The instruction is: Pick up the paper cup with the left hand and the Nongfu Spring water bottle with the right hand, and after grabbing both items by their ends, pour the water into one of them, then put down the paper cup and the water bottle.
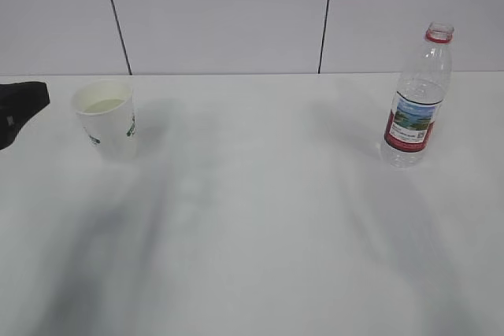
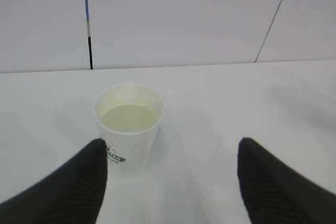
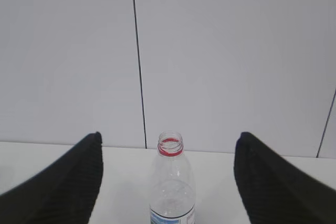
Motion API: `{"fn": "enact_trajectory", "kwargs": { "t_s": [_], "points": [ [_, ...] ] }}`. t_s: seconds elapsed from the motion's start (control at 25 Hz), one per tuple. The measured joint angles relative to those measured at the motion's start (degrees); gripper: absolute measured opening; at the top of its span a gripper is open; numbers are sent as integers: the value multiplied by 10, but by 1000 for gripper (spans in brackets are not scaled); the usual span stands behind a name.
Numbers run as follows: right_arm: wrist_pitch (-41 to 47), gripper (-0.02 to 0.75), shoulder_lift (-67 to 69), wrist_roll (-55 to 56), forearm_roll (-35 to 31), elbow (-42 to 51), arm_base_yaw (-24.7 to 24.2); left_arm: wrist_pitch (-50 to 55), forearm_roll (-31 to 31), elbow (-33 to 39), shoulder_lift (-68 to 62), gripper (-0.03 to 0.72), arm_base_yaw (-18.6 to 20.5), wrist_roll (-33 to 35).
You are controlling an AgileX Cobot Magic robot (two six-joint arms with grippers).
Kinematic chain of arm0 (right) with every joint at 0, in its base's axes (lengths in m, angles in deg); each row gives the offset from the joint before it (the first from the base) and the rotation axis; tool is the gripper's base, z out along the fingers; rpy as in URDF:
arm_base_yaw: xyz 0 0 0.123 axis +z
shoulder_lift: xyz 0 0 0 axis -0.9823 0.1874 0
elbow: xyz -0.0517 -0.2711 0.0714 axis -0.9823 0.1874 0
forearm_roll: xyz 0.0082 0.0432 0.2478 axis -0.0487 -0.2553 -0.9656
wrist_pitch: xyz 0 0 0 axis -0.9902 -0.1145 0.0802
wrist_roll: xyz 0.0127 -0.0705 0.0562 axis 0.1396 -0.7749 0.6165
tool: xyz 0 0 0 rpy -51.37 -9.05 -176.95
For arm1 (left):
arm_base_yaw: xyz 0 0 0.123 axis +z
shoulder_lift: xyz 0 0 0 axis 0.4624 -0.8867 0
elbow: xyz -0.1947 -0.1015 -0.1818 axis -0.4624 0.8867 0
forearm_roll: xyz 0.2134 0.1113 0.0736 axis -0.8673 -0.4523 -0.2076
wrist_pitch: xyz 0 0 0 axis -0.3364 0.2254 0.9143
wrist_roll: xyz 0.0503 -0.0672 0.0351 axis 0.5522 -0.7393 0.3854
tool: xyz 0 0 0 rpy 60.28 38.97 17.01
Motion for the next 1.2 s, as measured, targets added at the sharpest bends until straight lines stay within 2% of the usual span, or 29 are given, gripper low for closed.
{"fn": "enact_trajectory", "kwargs": {
  "t_s": [0.68, 1.0, 1.2],
  "points": [
    [163, 586, -140, 0, 0, 0, 0, 218, 0, 0, 212, 569, 0, 0],
    [240, 585, -211, 0, 0, 0, 0, 257, 1, 0, 272, 569, 0, 0],
    [318, 585, -258, 0, 0, 0, 0, 306, 1, 0, 297, 569, 0, 0]
  ]
}}
